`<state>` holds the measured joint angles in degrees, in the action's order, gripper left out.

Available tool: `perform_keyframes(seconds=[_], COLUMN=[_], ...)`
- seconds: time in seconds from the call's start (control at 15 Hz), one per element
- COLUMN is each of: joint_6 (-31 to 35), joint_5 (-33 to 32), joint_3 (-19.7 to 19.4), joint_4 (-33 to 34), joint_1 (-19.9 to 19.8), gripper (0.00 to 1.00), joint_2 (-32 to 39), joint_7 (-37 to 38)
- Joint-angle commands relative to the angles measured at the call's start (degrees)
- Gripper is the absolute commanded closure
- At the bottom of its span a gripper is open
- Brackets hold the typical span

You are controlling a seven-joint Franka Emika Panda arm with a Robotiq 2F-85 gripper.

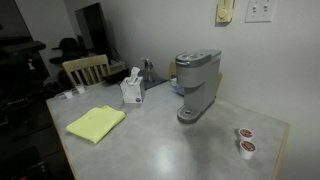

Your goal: Unfold the towel

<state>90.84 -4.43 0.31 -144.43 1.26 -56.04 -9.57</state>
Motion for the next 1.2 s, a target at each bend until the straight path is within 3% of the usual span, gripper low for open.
perform_keyframes(seconds=[0.0, 0.47, 1.13], joint_6=[-0.19, 3.94, 12.53], joint_5=[-0.49, 1.27, 7.90], joint_3=[-0.56, -0.28, 2.43], joint_4=[0.17, -1.79, -5.03], joint_1=[0.97, 1.51, 6.23], gripper=[0.00, 0.00, 0.00], joint_2=[0.09, 1.86, 10.18], joint_7=[0.64, 2.40, 3.67])
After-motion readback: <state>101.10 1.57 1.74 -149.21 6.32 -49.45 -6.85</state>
